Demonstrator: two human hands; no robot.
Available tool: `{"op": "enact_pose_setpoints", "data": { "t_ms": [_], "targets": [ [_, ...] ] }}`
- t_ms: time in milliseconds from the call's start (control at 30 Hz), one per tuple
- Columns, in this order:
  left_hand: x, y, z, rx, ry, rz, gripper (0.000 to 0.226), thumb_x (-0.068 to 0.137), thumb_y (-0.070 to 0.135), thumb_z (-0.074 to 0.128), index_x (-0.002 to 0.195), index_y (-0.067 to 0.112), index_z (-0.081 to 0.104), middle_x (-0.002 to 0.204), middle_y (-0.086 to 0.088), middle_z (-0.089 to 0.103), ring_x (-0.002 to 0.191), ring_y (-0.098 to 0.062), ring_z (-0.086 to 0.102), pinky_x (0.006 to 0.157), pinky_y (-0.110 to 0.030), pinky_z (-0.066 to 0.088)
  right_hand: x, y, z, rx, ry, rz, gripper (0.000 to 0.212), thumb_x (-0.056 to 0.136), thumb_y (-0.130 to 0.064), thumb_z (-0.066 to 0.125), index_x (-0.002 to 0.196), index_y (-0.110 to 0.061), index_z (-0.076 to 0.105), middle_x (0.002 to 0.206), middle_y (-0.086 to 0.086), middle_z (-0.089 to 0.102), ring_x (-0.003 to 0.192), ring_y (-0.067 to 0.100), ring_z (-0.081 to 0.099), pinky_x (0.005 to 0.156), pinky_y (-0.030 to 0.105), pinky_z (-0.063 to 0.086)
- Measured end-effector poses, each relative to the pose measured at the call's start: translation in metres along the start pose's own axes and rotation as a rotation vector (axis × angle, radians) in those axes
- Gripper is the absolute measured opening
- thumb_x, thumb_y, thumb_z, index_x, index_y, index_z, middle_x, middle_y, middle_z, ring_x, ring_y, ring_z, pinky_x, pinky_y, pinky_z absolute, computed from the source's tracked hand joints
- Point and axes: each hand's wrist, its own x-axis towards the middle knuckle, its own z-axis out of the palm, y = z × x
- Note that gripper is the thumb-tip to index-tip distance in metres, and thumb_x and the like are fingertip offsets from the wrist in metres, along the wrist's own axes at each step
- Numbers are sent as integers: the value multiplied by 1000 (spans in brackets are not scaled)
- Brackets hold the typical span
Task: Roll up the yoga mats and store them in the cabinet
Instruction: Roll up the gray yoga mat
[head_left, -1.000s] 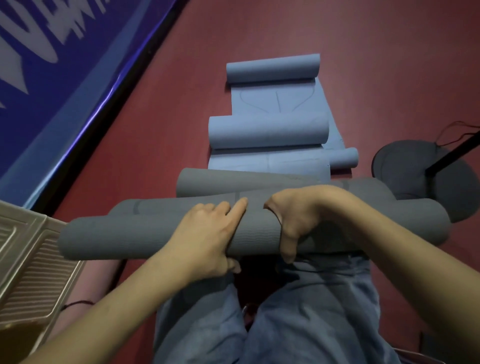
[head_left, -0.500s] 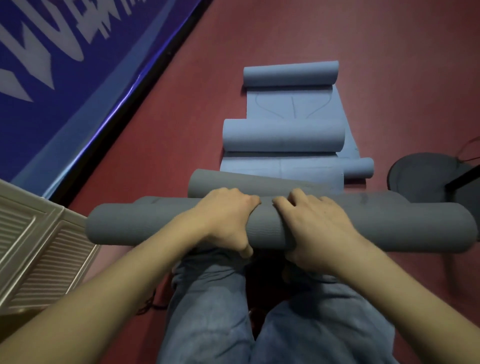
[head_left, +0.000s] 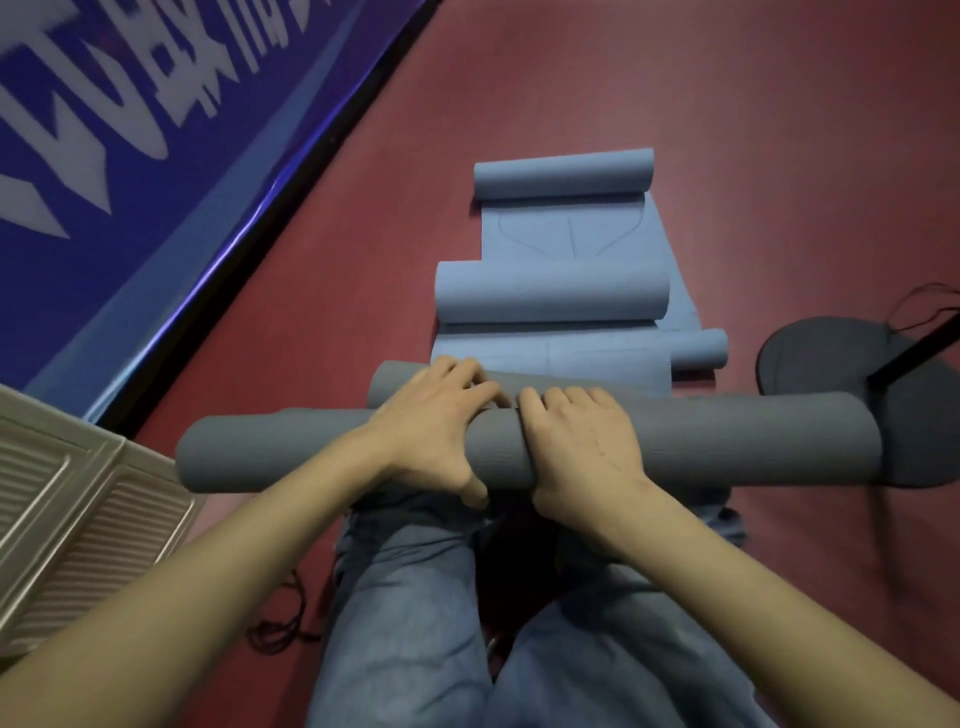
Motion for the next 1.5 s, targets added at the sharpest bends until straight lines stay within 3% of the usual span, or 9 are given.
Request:
{"op": "enact_pose_setpoints", "data": {
  "t_ms": [167,300,433,600,700,867,1167,1367,1500],
  "targets": [
    [-19,-15,8,-60,96,94,100,57,79,76,141,34,46,112,11,44,104,-12,45,90,-35,46,4,-2,-2,11,-40,-22,53,69,-31,77,109,-21,44,110,3,62,103,26,60,78,36,30],
    [-52,-51,1,-206,125,12,102,55,81,82,139,31,52,118,15,52,111,-5,55,97,-33,48,8,4,-5,10,-56,-27,57,62,-34,82,99,-22,40,107,2,67,100,26,65,73,33,33],
    [-69,-61,-6,-57,123,-121,107,44,96,71,127,30,65,111,16,65,101,-10,66,86,-38,55,15,9,-12,42,-126,-48,62,58,-41,85,99,-22,42,106,0,67,97,26,67,69,30,37],
    [-41,-43,4,251,14,-215,116,32,103,54,116,22,59,114,5,69,102,-24,68,82,-41,55,32,20,-30,94,-323,-24,63,52,-47,88,102,-21,58,94,1,62,80,24,58,64,31,43],
    [-35,-44,8,210,6,-247,120,36,97,57,128,20,56,123,3,69,108,-23,67,88,-41,54,43,28,-39,118,-408,-32,62,48,-48,89,101,-24,66,96,-1,65,81,21,60,65,32,51],
    [-38,-25,4,221,87,-222,80,44,80,66,104,26,60,102,6,72,91,-23,69,76,-38,54,25,39,-37,88,-349,-27,67,47,-50,88,103,-26,60,97,0,63,83,23,59,71,35,54],
    [-92,38,28,183,192,-148,57,44,67,67,79,22,57,71,5,66,59,-26,65,53,-32,50,-62,28,-38,33,-351,-73,69,57,-50,82,109,-22,45,108,1,63,96,28,63,67,32,37],
    [-119,54,50,143,236,-114,57,45,61,74,84,20,65,72,5,65,61,-23,63,59,-32,48,-102,15,-24,51,-322,-105,66,65,-54,72,117,-27,42,117,-5,57,109,23,59,81,34,39],
    [-114,47,48,126,204,-139,57,43,57,72,86,20,65,74,5,65,64,-22,64,63,-31,50,-106,21,-9,107,-95,-135,80,49,-56,65,122,-27,50,111,-3,52,95,22,56,75,36,50]
  ]
}}
